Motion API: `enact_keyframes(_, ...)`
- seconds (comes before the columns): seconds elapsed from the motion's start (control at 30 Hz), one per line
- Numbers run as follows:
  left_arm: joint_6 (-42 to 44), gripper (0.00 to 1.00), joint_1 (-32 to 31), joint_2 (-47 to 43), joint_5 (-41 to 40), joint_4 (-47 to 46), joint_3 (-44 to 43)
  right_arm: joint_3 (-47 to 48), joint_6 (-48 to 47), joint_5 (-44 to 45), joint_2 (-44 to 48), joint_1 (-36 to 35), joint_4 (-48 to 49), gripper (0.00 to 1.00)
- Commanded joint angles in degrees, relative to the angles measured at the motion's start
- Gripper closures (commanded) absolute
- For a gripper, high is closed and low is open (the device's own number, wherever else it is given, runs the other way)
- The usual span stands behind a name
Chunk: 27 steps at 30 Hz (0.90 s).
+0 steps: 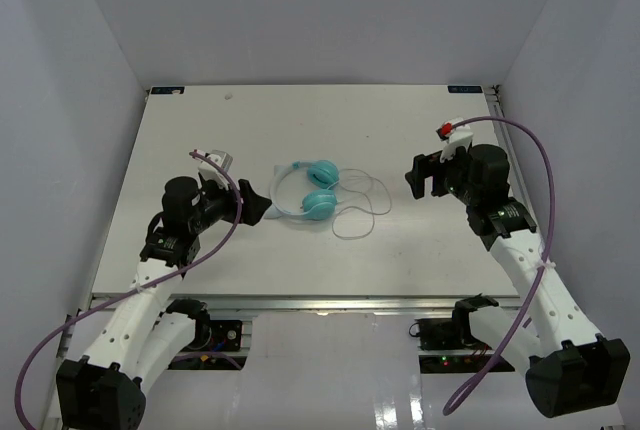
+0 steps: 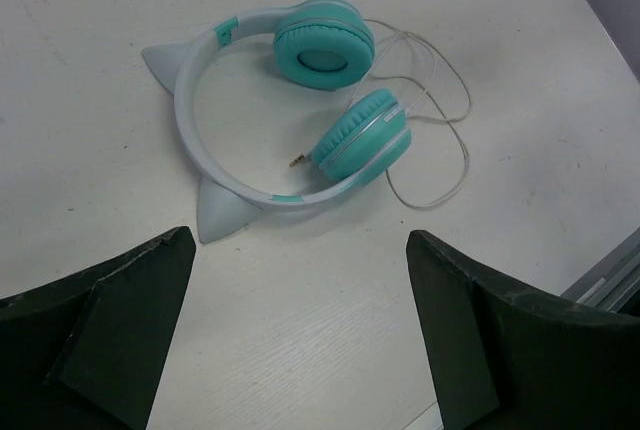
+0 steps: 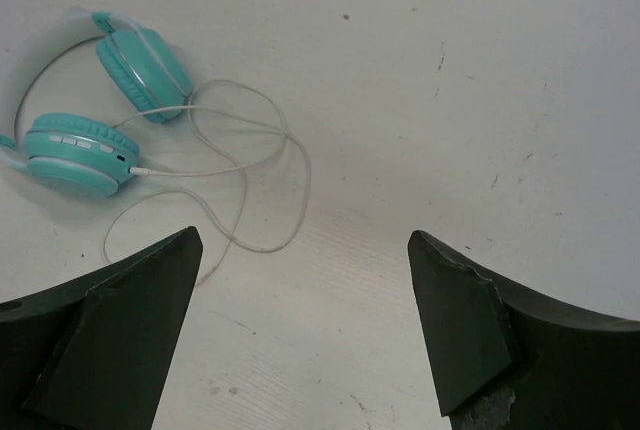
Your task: Wrap the headphones
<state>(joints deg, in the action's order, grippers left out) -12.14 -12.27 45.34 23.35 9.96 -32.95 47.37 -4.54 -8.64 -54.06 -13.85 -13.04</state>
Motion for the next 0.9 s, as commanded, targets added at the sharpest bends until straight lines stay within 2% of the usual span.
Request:
enact_keyframes(0.0, -0.61, 0.02, -0.03, -0.23, 1.26, -1.21, -0.89, -2.49, -0.16, -2.45, 3.26, 0.09, 4.02, 0.10)
enact_keyframes(0.13, -1.24, 0.02, -0.03, 2.06, 1.17, -0.62, -1.14, -2.61, -20.35, -22.45, 2.19, 0.40, -4.32, 0.10)
enact_keyframes(0.27, -1.56, 0.02, -0.11, 5.31, 2.00, 0.18, -1.89, -4.55, -25.03, -32.93, 2.36, 0.40, -7.38, 0.10)
enact_keyframes(0.47, -1.83, 0.02, -0.03, 7.13, 2.26, -0.53, -2.35, -6.96, -22.70, -30.56, 3.74, 0.40, -4.28, 0.10)
enact_keyframes(0.6, -1.83, 0.04, -0.03, 13.76, -0.18, 2.68, -7.17, -7.63, -22.19, -31.31, 2.40, 1.25, -4.28, 0.10)
enact_keyframes(0.7, -0.58, 0.16, -0.07, 26.13, -2.63, 9.32, -15.11, -8.33, -21.47, -33.74, 2.40, 2.57, -3.11, 0.10)
enact_keyframes(0.87, 2.47, 0.24, -2.94, 41.68, -9.52, 15.50, -26.12, -8.15, -21.19, -36.10, 1.53, 4.09, -2.66, 0.10)
